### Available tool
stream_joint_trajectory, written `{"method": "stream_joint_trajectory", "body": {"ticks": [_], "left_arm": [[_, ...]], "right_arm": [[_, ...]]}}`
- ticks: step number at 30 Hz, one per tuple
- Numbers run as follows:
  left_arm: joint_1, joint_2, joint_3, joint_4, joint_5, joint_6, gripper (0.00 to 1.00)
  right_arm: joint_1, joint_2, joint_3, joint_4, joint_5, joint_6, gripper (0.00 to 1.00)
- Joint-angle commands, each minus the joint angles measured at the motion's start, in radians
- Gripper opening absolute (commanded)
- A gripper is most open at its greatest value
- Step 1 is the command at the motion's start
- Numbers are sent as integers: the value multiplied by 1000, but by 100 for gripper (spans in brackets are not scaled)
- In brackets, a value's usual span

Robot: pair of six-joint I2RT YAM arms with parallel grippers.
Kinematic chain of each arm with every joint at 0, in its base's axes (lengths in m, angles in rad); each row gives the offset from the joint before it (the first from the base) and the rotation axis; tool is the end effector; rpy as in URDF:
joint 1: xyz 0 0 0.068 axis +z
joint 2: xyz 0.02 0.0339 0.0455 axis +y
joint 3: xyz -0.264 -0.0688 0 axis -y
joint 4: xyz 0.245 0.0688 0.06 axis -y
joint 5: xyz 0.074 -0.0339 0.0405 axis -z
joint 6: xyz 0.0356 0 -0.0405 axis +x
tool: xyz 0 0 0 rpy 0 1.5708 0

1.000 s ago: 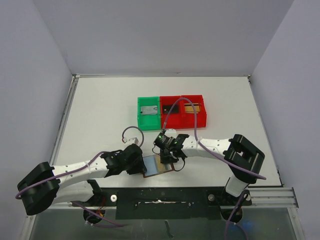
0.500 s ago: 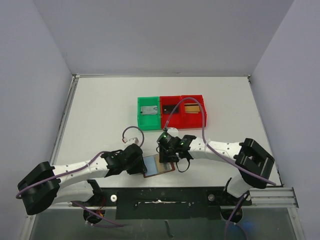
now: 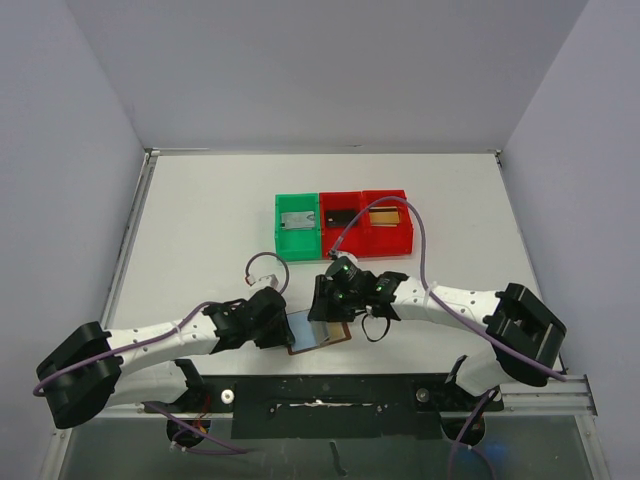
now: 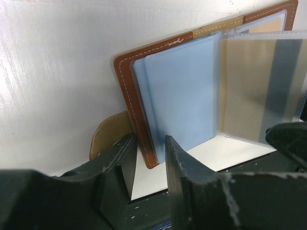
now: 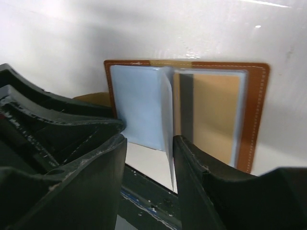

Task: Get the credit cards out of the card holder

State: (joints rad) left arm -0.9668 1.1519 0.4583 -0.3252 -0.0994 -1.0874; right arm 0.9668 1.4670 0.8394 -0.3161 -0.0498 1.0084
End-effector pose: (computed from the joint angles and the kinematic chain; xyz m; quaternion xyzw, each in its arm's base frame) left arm 0.1146 -0.1599 0.1510 -0.0714 0.9584 -0.2082 0.1817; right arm 0.1635 0.2401 0.1921 0.0121 0.9509 0.2704 0.1500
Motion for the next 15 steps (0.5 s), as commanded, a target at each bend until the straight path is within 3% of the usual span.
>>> {"method": "stream_joint_trajectory", "body": {"ticks": [1,15], "left_arm": [[-4,-3,43,18,-3,15,29],[-3,-169,11,-77,-85,-84,29]], "right_arm": [[-5,-16,-4,120,-90,-11,44],[-5,47,-20,257,-192,2,45]]}}
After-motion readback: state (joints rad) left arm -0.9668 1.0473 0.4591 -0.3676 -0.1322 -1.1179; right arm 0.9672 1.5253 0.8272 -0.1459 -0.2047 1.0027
